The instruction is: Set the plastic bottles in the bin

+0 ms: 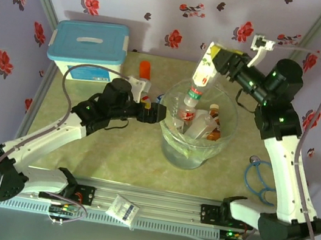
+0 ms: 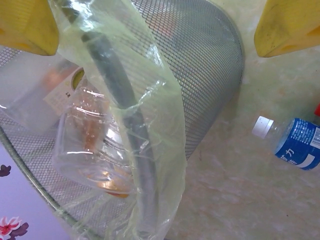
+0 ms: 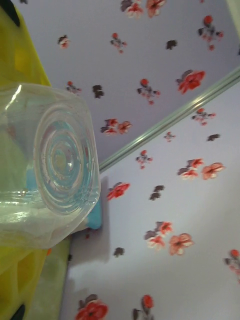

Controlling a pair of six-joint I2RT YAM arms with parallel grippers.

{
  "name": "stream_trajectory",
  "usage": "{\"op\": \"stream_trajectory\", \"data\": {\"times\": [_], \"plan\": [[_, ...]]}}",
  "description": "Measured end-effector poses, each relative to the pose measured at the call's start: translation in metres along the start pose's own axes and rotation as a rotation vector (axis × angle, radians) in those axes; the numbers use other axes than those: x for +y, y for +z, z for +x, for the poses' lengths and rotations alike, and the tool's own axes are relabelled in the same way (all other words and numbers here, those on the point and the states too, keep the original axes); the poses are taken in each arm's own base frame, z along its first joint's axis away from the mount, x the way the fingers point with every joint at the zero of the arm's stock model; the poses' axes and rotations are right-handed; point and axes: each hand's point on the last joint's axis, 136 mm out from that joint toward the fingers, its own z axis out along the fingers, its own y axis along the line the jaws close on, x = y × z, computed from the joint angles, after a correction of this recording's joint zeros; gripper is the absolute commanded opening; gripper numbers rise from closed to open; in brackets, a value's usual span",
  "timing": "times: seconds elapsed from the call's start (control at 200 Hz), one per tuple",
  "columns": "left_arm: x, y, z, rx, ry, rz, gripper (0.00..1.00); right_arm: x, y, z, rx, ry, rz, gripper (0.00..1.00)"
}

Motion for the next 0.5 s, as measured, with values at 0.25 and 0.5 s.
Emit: {"op": "stream_trajectory", "data": {"times": [0.25,0.5], "plan": [[0.000,0.005,-0.001,-0.004,-0.010,0.005,1.00,-0.031,-0.001,0.094,0.229,0.096,0.052,0.42],[0.000,0.005,-0.001,-0.004,-0.017,0.006,1.00,-0.041,0.001,0.156,0.351,0.149,0.048,0.42]]}}
